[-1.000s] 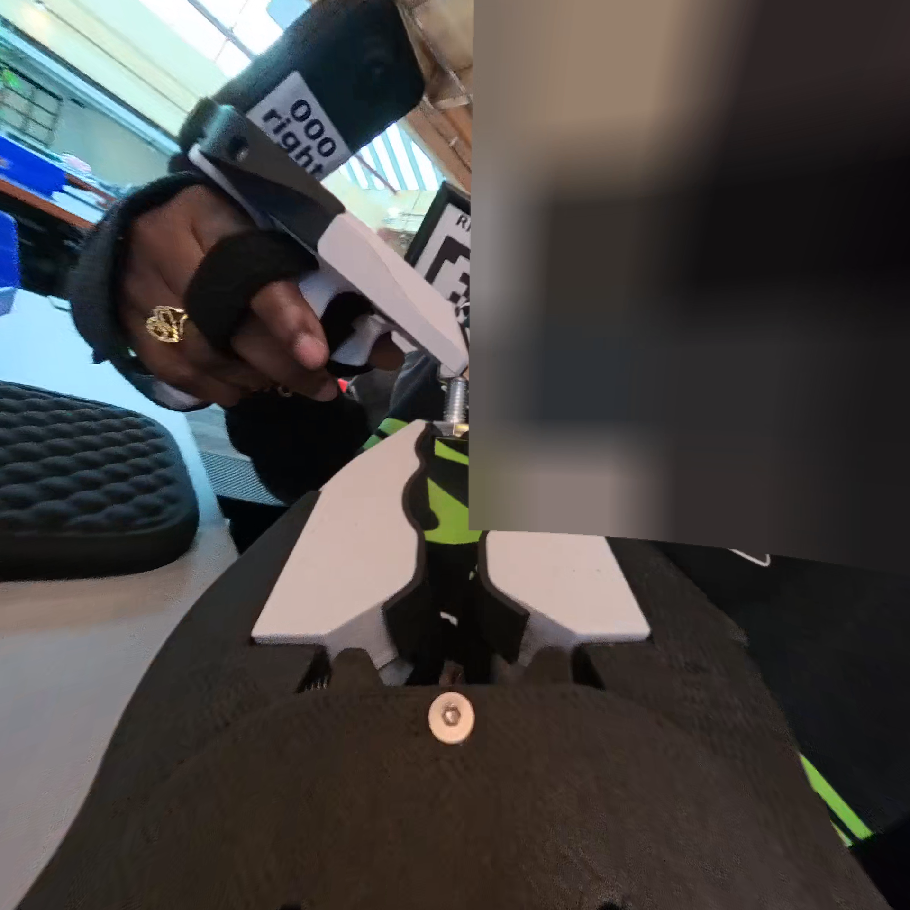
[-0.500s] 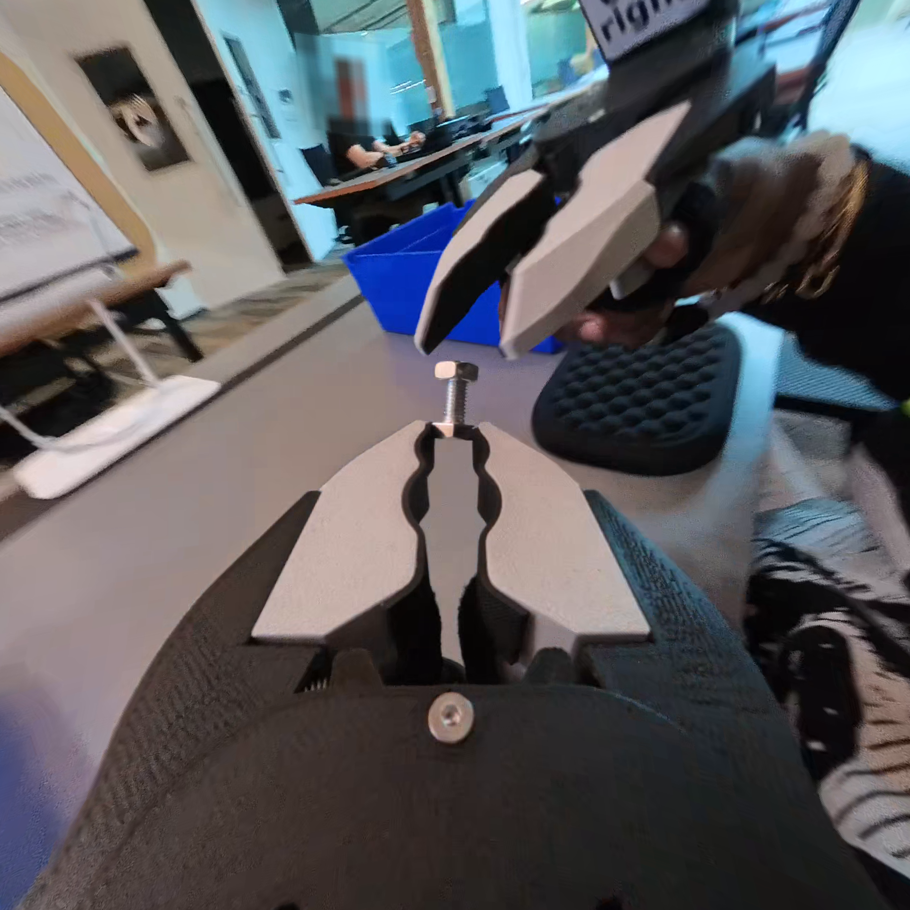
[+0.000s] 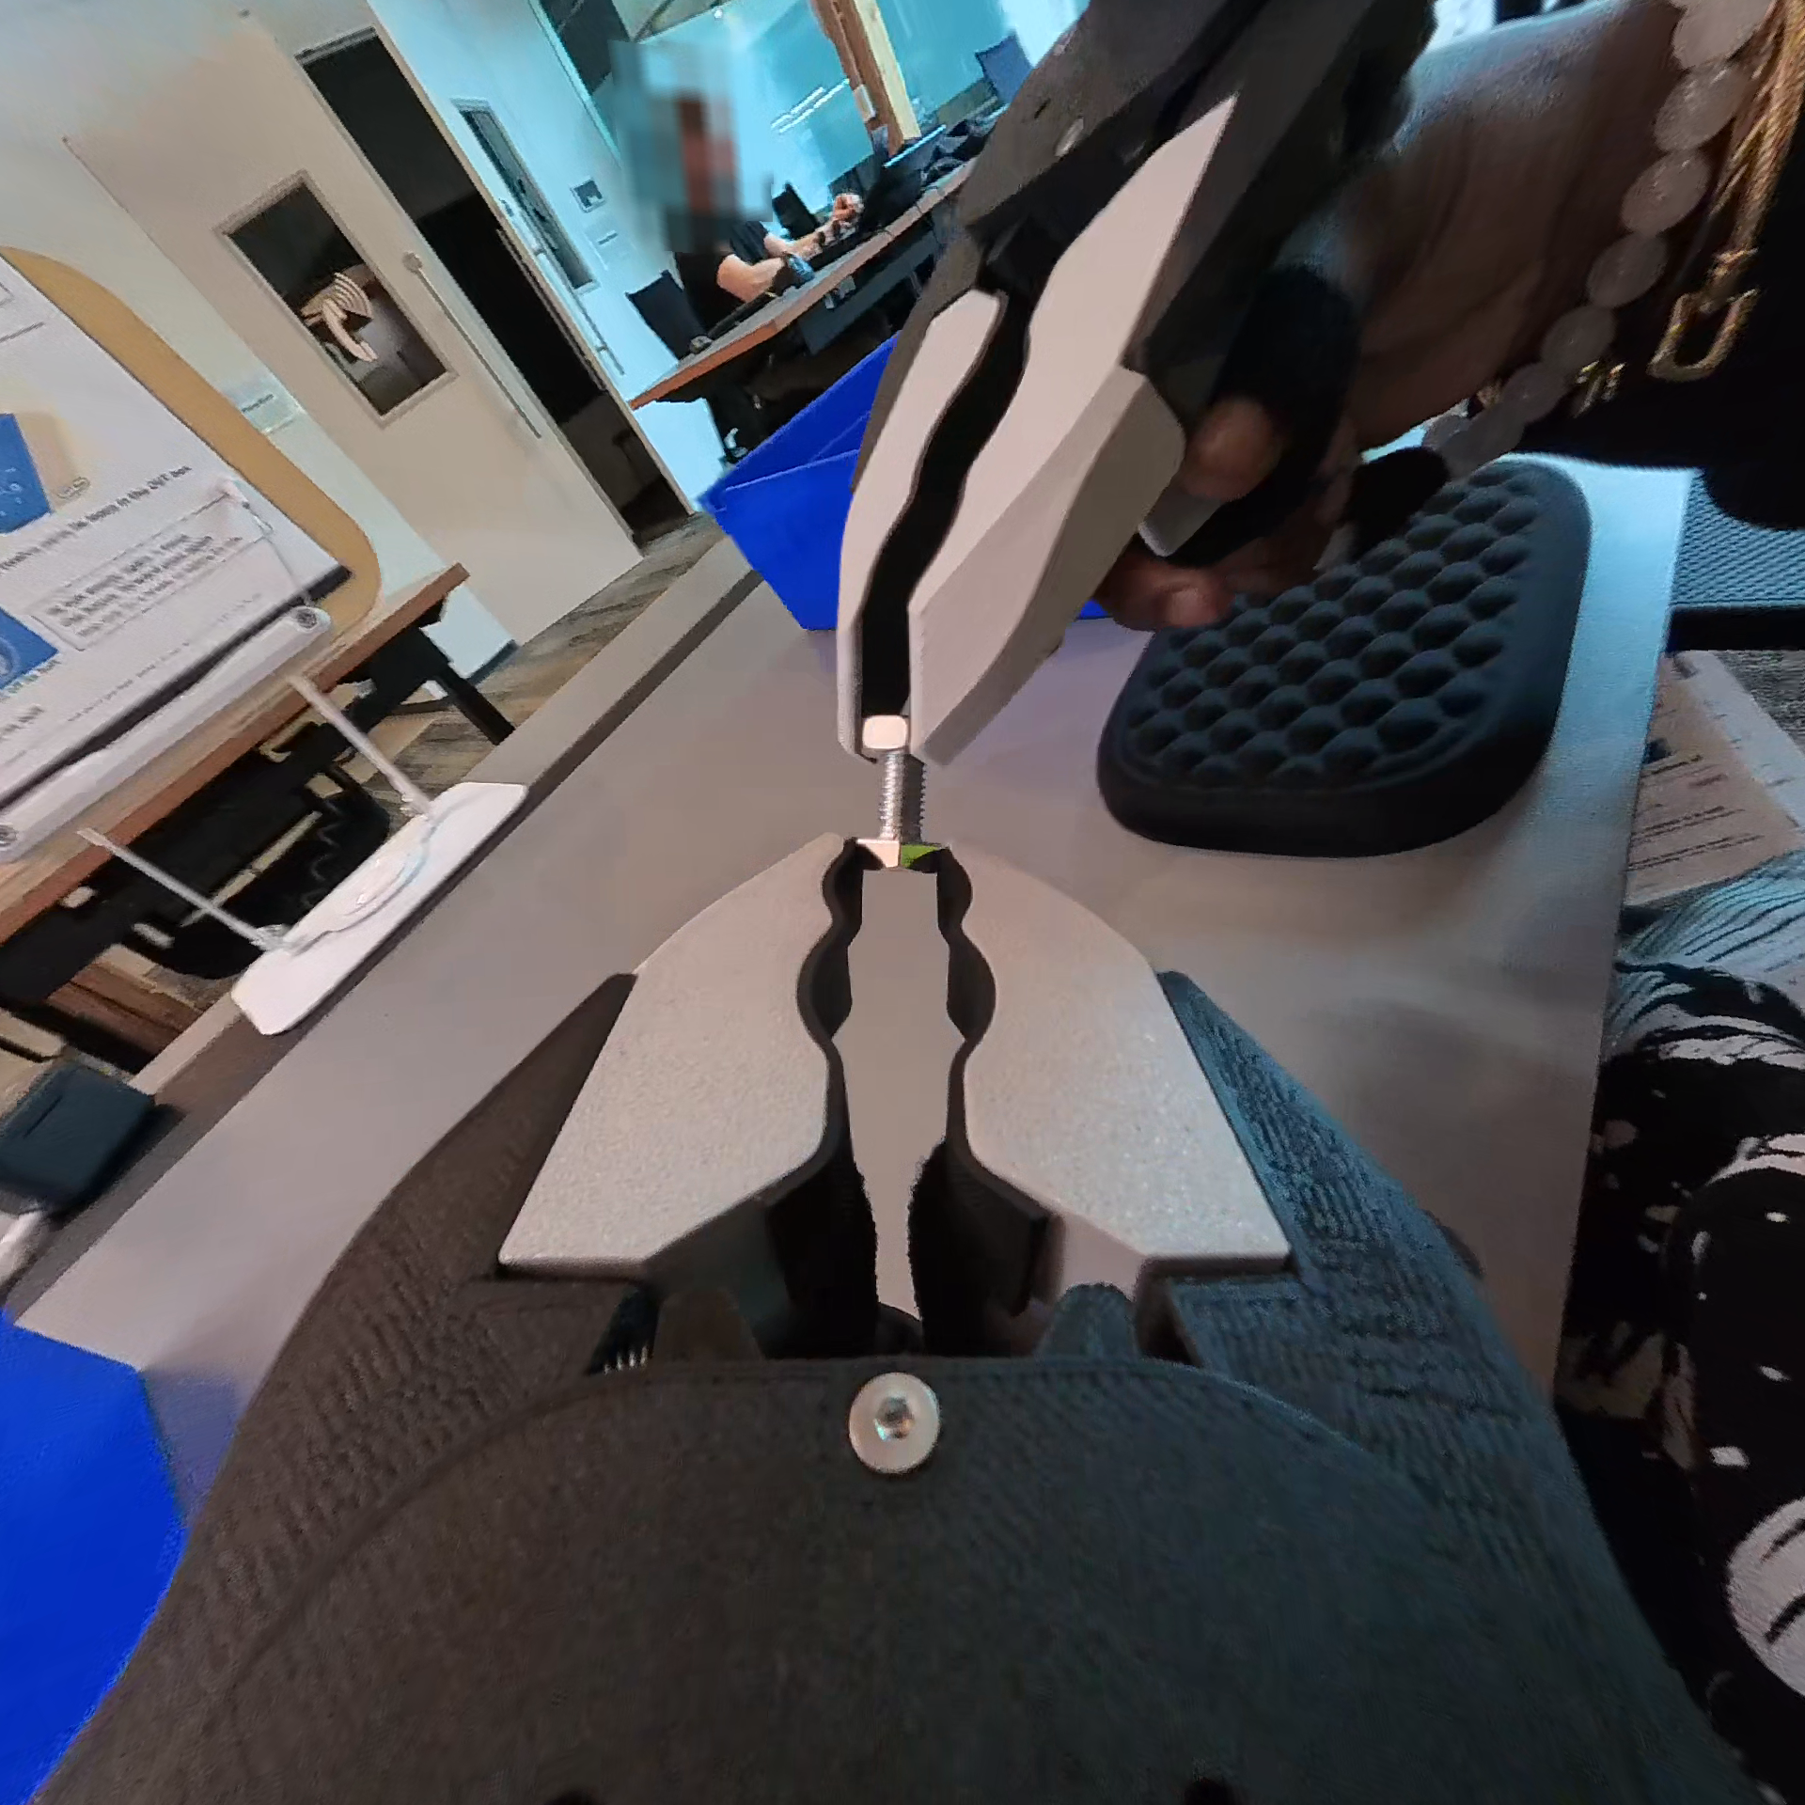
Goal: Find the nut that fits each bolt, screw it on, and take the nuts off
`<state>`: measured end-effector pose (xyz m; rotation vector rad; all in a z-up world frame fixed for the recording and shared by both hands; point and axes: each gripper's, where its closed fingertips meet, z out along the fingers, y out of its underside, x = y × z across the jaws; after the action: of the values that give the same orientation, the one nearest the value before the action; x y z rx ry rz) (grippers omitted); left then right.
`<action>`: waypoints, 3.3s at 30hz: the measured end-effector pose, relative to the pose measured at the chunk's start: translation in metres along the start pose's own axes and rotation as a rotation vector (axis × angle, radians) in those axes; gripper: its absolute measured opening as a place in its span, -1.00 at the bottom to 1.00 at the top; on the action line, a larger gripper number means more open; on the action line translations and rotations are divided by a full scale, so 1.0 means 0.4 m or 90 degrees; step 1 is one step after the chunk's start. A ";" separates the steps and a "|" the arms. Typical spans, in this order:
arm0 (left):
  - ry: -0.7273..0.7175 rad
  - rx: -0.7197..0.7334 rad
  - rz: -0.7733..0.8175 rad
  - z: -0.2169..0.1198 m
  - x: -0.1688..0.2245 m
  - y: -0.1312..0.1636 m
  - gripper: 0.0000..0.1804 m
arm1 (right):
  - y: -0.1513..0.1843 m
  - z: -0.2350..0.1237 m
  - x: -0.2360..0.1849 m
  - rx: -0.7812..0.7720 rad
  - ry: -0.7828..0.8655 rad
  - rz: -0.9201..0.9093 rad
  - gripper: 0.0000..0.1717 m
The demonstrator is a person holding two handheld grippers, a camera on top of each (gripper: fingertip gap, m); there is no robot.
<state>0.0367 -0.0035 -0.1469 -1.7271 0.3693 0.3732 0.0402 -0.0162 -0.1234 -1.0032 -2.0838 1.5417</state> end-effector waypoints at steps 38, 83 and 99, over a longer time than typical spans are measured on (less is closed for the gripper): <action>0.252 0.189 -0.405 -0.062 0.003 -0.061 -0.84 | 0.438 -0.582 0.499 -0.491 0.489 0.314 -0.83; 0.253 0.150 -0.352 -0.040 0.034 -0.052 -0.84 | -0.027 0.010 -0.041 -0.048 -0.105 -0.023 -0.91; 0.196 0.151 -0.355 -0.053 -0.008 -0.048 -0.49 | 0.114 -0.517 0.516 -0.220 0.504 0.137 -0.91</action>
<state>0.0435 -0.0207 -0.1249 -1.5741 0.1305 -0.3327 0.0490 0.2793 -0.1206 -1.6652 -1.7030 0.6605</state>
